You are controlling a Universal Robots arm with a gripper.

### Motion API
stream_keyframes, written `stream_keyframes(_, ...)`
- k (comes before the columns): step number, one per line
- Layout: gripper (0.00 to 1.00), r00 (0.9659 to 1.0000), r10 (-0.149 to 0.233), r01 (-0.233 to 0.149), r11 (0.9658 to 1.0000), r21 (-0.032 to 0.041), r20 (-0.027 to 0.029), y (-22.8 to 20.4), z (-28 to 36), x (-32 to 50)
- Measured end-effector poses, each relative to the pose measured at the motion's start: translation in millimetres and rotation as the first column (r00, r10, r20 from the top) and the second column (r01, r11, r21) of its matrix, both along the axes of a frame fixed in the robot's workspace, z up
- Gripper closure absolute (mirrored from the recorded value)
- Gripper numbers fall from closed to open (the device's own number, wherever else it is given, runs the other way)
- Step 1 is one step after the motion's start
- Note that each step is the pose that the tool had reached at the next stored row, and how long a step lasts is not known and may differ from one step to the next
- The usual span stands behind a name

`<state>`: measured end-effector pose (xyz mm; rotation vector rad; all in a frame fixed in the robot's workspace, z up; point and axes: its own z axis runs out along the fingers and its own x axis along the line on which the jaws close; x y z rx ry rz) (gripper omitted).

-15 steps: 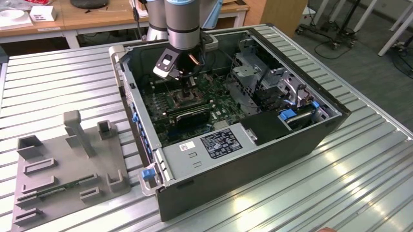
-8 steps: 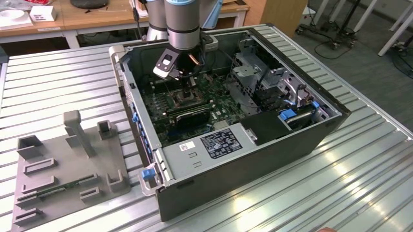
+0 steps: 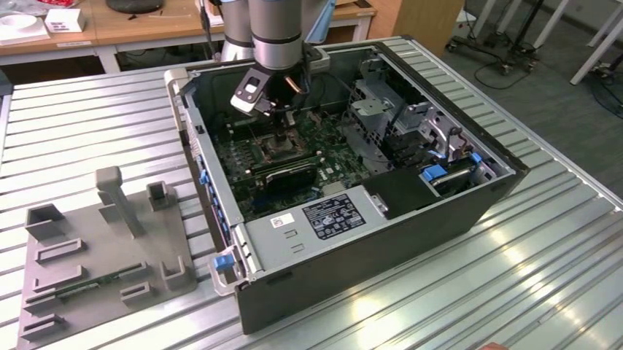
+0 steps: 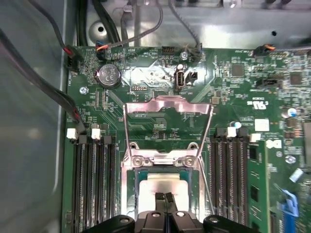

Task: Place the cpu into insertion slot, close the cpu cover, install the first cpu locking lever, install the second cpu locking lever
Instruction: 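Place the cpu into insertion slot, then close the cpu cover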

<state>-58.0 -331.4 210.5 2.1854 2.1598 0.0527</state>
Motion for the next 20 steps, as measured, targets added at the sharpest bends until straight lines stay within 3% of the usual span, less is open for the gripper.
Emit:
stream_keyframes(8, 0.89, 1.0, 0.0, 0.0, 1.0, -0.0002, -0.0002, 0.0, 24.0, 0.0)
stream_keyframes(20, 0.89, 1.0, 0.0, 0.0, 1.0, -0.0001, -0.0001, 0.0, 25.3, 0.0)
